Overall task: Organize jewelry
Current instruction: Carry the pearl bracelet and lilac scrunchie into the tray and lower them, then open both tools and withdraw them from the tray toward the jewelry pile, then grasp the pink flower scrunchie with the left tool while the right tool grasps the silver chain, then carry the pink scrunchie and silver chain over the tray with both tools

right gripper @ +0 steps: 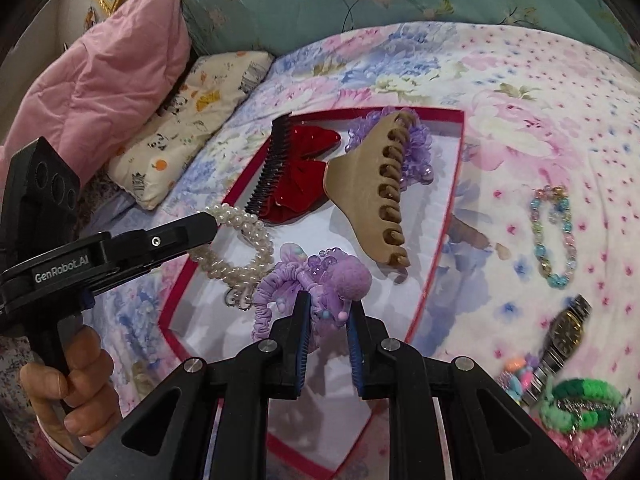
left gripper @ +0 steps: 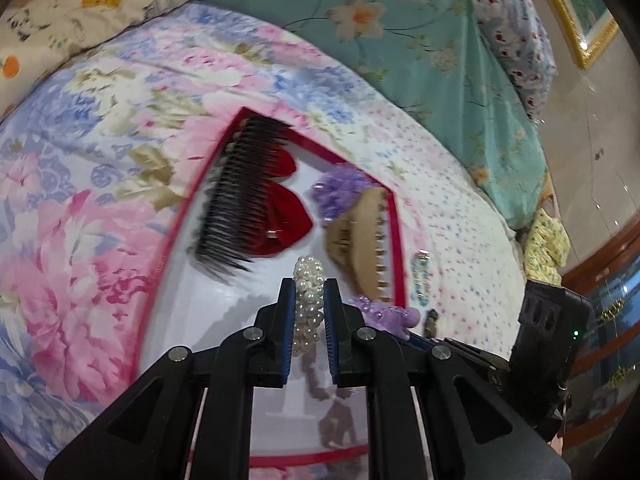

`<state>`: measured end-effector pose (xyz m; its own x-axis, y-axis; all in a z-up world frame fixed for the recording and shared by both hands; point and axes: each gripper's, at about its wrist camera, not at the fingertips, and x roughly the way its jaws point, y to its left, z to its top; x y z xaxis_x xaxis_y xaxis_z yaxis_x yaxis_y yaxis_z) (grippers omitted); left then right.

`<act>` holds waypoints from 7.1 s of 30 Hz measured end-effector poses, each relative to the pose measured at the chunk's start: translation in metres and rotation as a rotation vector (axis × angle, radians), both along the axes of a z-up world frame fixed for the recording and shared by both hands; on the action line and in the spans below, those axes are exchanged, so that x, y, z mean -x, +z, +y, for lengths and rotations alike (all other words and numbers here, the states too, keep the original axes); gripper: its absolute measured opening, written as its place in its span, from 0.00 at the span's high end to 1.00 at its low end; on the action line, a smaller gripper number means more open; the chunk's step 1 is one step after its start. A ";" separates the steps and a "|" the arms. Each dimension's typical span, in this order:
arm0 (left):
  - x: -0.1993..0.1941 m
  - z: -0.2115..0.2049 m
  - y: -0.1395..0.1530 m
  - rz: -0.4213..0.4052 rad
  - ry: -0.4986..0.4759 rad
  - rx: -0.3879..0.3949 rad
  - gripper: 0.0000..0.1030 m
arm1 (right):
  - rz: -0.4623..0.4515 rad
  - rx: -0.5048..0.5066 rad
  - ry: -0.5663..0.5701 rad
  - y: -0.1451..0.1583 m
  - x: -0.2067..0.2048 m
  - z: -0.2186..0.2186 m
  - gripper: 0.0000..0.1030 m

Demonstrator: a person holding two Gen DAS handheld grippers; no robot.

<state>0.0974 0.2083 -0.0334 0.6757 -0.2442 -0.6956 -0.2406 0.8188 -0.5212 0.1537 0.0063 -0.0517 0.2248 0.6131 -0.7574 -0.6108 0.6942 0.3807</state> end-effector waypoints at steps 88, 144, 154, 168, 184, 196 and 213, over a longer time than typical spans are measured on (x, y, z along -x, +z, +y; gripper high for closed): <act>0.061 -0.176 0.007 0.129 -0.226 -0.045 0.53 | 0.012 -0.042 -0.333 0.013 0.066 -0.258 0.59; 0.060 -0.200 0.032 0.026 -0.355 -0.065 0.87 | -0.148 -0.252 -0.362 0.097 0.032 -0.262 0.96; 0.073 -0.166 0.044 -0.008 -0.259 -0.061 0.87 | -0.258 -0.333 -0.313 0.156 0.048 -0.246 0.96; 0.091 -0.091 0.067 -0.063 -0.088 -0.096 0.87 | -0.307 -0.406 -0.165 0.198 0.055 -0.171 0.96; 0.097 -0.024 0.039 -0.010 0.044 -0.072 0.87 | -0.280 -0.421 0.010 0.201 0.059 -0.067 0.96; 0.072 -0.010 0.014 0.039 0.046 -0.070 0.87 | -0.204 -0.363 0.032 0.162 0.044 -0.038 0.95; 0.053 -0.001 -0.019 0.098 0.056 -0.039 0.87 | 0.027 -0.209 0.005 0.040 0.016 -0.016 0.95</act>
<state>0.0441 0.2074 -0.0528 0.6160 -0.1791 -0.7671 -0.3349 0.8219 -0.4608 0.1377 -0.0101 -0.0113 0.2029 0.7584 -0.6194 -0.6013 0.5958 0.5325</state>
